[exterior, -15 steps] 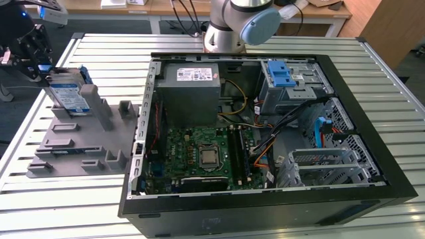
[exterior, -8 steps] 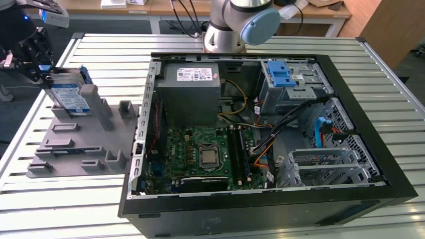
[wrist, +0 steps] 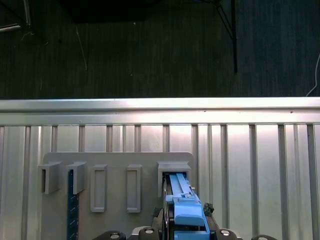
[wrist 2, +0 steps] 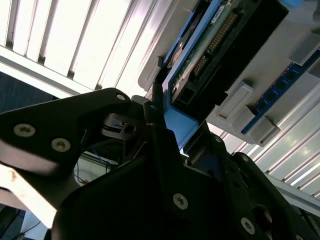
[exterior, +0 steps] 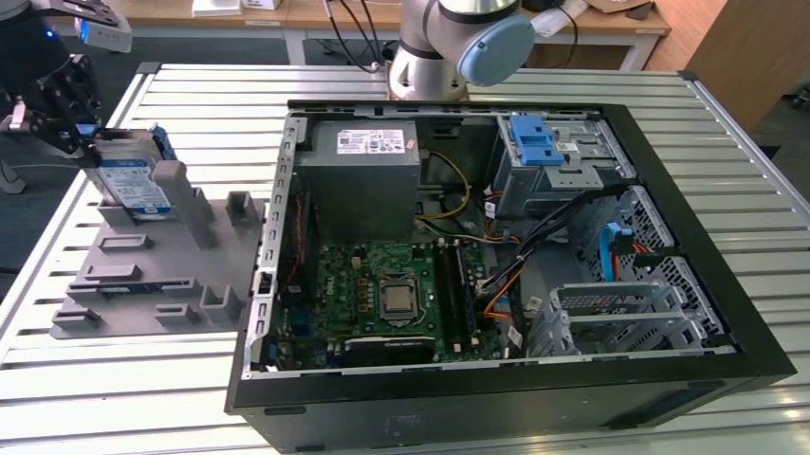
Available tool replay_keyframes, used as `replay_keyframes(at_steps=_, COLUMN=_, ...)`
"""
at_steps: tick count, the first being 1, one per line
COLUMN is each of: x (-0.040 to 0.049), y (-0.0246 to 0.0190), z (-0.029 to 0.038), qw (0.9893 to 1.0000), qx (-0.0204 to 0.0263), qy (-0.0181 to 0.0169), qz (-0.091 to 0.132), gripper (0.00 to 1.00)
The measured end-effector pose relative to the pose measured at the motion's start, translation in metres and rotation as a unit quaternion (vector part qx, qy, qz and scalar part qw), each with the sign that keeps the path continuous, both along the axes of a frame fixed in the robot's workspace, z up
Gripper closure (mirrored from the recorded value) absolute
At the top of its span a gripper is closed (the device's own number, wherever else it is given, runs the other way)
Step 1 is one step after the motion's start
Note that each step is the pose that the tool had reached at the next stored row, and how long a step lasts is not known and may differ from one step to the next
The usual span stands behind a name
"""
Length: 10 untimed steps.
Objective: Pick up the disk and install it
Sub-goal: 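Pick up the disk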
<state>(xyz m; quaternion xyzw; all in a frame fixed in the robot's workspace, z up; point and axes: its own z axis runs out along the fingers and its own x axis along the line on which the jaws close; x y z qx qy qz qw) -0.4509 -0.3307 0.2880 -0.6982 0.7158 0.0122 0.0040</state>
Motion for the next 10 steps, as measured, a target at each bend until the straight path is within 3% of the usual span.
replay_keyframes(at_steps=10, x=0.0000, y=0.0000, z=0.0005, qw=1.0000, qx=0.0000, qy=-0.0006, qz=0.000, gripper=0.63)
